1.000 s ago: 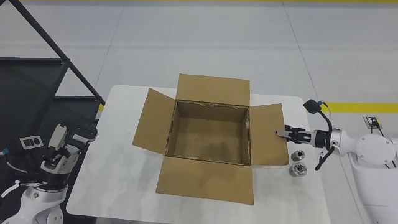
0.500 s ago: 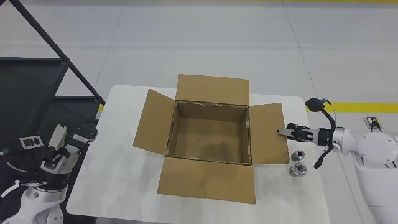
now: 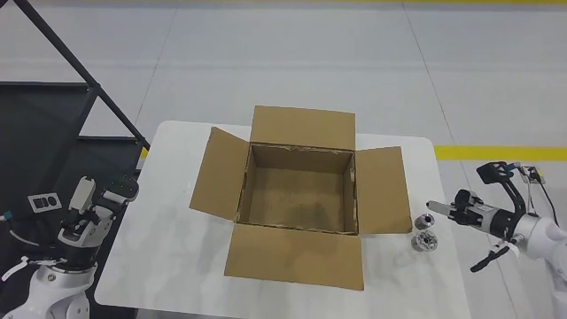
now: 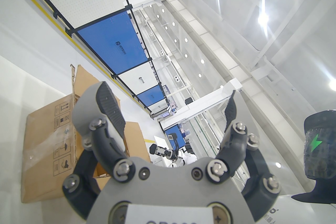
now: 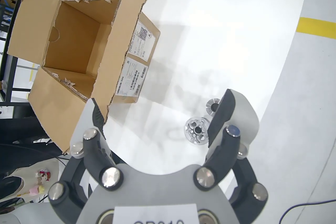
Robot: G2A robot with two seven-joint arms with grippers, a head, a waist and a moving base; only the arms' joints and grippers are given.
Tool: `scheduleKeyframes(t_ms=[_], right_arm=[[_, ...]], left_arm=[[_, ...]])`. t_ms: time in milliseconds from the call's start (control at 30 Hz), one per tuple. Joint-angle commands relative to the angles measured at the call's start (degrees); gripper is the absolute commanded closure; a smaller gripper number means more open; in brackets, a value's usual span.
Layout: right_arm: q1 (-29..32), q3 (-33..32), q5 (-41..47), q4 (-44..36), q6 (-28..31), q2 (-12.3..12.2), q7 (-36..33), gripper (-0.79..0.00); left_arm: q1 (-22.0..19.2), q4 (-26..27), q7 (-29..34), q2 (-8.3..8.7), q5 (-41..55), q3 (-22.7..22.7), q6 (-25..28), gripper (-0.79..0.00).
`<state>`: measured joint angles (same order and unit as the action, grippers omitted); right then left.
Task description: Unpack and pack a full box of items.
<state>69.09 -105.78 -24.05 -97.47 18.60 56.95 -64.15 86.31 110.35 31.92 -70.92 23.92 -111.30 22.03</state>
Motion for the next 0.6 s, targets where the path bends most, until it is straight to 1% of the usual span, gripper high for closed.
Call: scheduleKeyframes(t_ms=[0,100,200,267,400,567], right_arm=[[0.03,-0.01,0.0,-0.01,0.01,0.0,0.0,-0.785],[0.06,0.64,-0.82,-0.75,0.32,0.0,0.49,-0.785],[-0.8,3.22,-7.84,-2.0,-1.14,-0.18,2.72,-0.785],[-0.36,3.53,-12.0,-2.06,0.27,-0.47,3.55,-0.785],[2.09,2.9,-18.57,-0.63,3.79,-1.18,2.73,-0.785],[4.71,2.85,-19.9,1.88,6.77,-1.69,1.86,-0.785]], left_arm=[[0.0,0.0,0.0,0.0,0.0,0.0,0.0,-0.785],[0.0,0.0,0.0,0.0,0.0,0.0,0.0,-0.785],[0.0,0.0,0.0,0.0,0.0,0.0,0.0,-0.785],[0.0,0.0,0.0,0.0,0.0,0.0,0.0,-0.785],[0.0,0.0,0.0,0.0,0.0,0.0,0.0,-0.785],[0.0,0.0,0.0,0.0,0.0,0.0,0.0,-0.785]])
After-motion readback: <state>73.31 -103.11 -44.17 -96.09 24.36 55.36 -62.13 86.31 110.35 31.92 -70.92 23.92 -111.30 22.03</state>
